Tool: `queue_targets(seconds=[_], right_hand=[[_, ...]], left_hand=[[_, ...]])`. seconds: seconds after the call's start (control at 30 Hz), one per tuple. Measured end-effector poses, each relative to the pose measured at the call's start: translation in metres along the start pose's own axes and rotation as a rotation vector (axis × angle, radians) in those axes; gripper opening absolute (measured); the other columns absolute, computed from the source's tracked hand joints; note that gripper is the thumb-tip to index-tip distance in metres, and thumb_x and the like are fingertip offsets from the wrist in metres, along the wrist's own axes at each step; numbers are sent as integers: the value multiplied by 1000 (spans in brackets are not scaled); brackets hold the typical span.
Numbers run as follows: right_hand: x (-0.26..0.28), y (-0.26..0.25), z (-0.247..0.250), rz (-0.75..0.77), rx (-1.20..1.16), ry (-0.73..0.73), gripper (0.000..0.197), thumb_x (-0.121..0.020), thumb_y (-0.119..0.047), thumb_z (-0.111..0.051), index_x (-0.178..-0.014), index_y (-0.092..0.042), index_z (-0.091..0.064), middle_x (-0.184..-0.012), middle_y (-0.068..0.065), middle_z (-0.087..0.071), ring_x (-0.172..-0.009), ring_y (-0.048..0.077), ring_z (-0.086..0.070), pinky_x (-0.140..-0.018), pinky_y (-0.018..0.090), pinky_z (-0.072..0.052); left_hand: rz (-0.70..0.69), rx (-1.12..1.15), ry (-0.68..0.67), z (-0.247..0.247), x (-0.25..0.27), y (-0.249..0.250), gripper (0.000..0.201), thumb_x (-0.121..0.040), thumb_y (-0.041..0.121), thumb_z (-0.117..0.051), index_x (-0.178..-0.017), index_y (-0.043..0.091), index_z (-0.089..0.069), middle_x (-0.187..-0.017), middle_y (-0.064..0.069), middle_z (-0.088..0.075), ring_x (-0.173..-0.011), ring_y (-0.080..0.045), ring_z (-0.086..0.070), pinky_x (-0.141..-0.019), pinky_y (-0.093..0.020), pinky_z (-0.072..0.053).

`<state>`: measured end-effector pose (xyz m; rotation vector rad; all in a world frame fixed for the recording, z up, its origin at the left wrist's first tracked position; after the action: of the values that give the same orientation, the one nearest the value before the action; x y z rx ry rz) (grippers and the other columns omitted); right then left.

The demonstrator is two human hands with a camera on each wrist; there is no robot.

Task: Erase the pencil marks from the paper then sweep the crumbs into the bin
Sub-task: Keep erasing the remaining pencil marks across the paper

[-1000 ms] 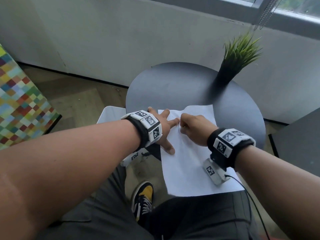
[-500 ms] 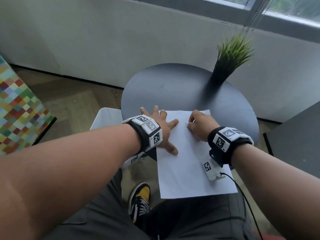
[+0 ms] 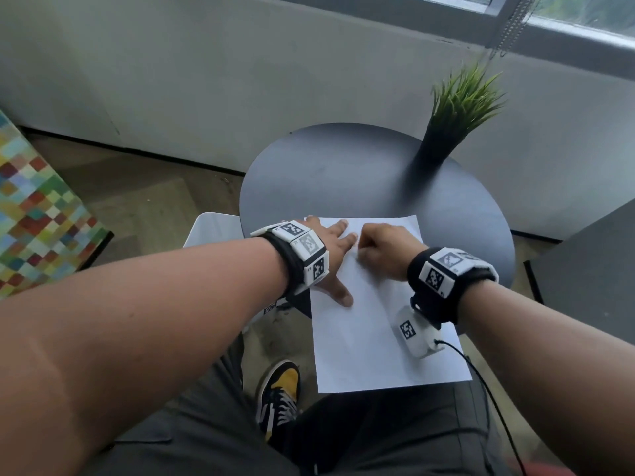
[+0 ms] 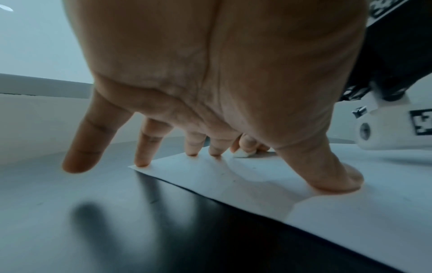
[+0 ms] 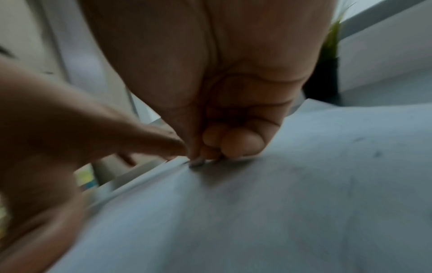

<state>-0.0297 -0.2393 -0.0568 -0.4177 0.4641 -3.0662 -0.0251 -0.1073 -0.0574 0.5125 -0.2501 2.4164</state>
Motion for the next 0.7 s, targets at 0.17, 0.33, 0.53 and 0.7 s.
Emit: queue_targets(seconds=[0.17,0.33,0.53,0.7], right_hand=[[-5,9,3,-104,-24,68,9,-87,-25,-53,-88,-17,-55,-95,4,-63,-89,24,-55,-72,29,-41],[4,4,2,-33,-32,-17,9,-86,-23,-56,-90,-16,-60,-90,1,-64,-89,22,-59,-72,30,-45],[12,-7,-7,75,-27,-64,9,-88,-24,-55,-93,-17,-60,-94,0,-66,-89,22,-58,-77,32,-47],[4,22,12,-103,-44,59,9,-87,-22,-57,-91,-14,-60,-89,2,-62,-86,23,-56,-71,29,-43]], left_hand=[[2,5,-10,0,2,0,124,-56,91,-59,-154,39,-4,-165,8,2,-140,-40,-23,-98,-58,-37],[1,6,-21,0,2,1,123,-57,90,-59,-155,41,-3,-165,6,3,-140,-41,-22,-99,-58,-36],[-15,-8,-41,1,1,0,117,-57,90,-60,-151,47,-7,-165,5,2,-139,-43,-23,-97,-59,-38],[-3,-20,-58,1,-1,0,122,-57,89,-61,-152,48,4,-165,6,6,-142,-42,-18,-102,-60,-34]])
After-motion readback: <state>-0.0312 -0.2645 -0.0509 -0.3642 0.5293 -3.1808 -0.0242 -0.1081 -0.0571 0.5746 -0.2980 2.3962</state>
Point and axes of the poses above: each hand's wrist, its own x-axis away from the middle knuckle, its own z-axis out of the back of the hand, y = z × x, the point moved 5 cm from there along -x, towards the middle knuckle
